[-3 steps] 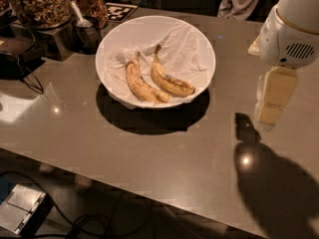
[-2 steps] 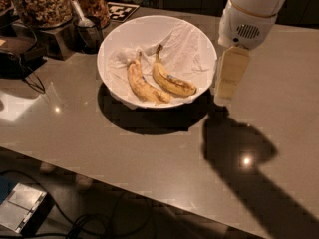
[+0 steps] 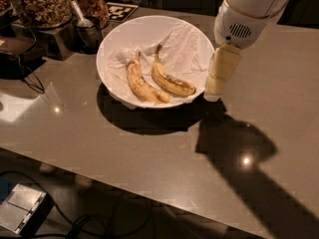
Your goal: Pick banana from white bowl
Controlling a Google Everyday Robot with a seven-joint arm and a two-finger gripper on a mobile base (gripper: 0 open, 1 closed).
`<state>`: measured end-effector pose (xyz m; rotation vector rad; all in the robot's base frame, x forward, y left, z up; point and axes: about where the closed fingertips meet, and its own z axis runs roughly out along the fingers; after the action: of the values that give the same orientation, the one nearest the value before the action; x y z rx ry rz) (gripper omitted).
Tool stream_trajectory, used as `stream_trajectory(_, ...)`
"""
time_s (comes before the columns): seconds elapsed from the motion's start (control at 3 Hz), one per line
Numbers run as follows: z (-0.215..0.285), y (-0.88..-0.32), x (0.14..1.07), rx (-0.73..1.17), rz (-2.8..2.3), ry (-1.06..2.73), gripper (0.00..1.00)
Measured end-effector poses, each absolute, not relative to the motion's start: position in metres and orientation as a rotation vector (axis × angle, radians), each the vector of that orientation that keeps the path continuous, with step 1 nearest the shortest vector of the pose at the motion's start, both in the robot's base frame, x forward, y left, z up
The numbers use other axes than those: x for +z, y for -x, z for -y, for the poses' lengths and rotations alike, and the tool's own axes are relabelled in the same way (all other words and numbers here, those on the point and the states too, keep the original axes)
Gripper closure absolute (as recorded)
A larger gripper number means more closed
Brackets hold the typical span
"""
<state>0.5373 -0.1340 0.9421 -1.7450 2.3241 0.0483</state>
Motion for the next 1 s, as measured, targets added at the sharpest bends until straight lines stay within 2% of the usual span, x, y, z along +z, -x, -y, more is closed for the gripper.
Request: stream_trajectory(1.0, 0.082, -0.567, 0.95, 0.057, -2.416, 1.683, 0.0)
